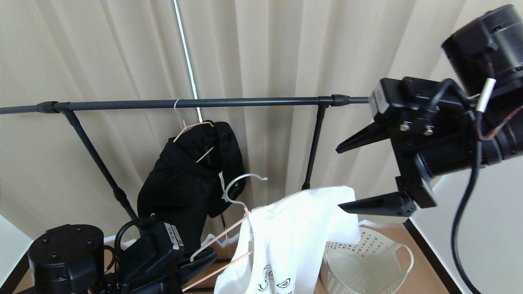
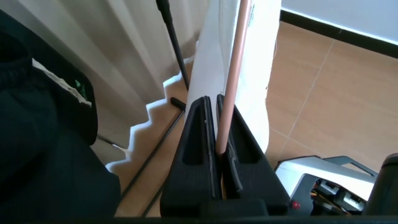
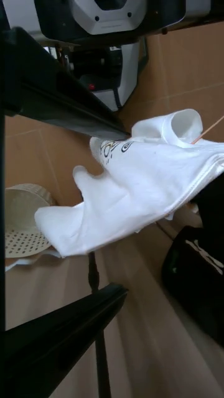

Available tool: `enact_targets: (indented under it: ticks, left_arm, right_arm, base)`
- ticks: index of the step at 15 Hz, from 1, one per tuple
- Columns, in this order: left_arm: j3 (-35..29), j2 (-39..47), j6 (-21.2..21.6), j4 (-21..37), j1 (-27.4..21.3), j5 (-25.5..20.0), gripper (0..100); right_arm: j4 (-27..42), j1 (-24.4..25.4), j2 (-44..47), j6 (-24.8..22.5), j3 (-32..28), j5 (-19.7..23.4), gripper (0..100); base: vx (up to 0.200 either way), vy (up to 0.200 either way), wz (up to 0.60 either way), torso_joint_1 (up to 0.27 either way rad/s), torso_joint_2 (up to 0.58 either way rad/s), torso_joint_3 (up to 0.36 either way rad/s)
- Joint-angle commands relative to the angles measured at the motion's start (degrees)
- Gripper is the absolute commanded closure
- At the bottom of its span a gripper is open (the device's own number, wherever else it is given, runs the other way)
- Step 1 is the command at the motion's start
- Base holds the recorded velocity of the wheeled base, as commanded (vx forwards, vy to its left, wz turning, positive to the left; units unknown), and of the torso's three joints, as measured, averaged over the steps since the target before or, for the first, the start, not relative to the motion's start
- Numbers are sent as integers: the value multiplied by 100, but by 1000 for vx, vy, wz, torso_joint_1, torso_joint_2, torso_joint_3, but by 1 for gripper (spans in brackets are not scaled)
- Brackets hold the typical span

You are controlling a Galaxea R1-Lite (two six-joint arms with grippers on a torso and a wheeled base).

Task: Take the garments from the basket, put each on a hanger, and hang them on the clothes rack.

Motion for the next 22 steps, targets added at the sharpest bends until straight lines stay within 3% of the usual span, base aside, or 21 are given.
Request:
enact_targets:
  ticks: [1, 4, 9, 13, 22]
  left_arm:
    - [-19, 10, 107, -9, 79, -142, 100]
    - [95, -60, 467, -70, 326, -669, 100]
    - [289, -78, 555, -79, 361, -678, 100]
    - [394, -183, 546, -114, 326, -678, 100]
    - [394, -218, 511, -123, 194, -678, 100]
  right_arm:
    - [177, 13, 855, -79, -540, -157, 0]
    - [212, 74, 872, -132, -382, -148, 0]
    - [229, 188, 775, -141, -259, -113, 0]
    - [185, 215, 459, -141, 189, -104, 0]
    - [-105, 355, 881, -141, 462, -78, 0]
  base:
    - [0, 0, 0, 0, 0, 0]
    - [0, 0, 0, 0, 0, 0]
    - [0, 0, 0, 0, 0, 0]
    - [0, 0, 0, 0, 0, 0]
    - [0, 0, 0, 0, 0, 0]
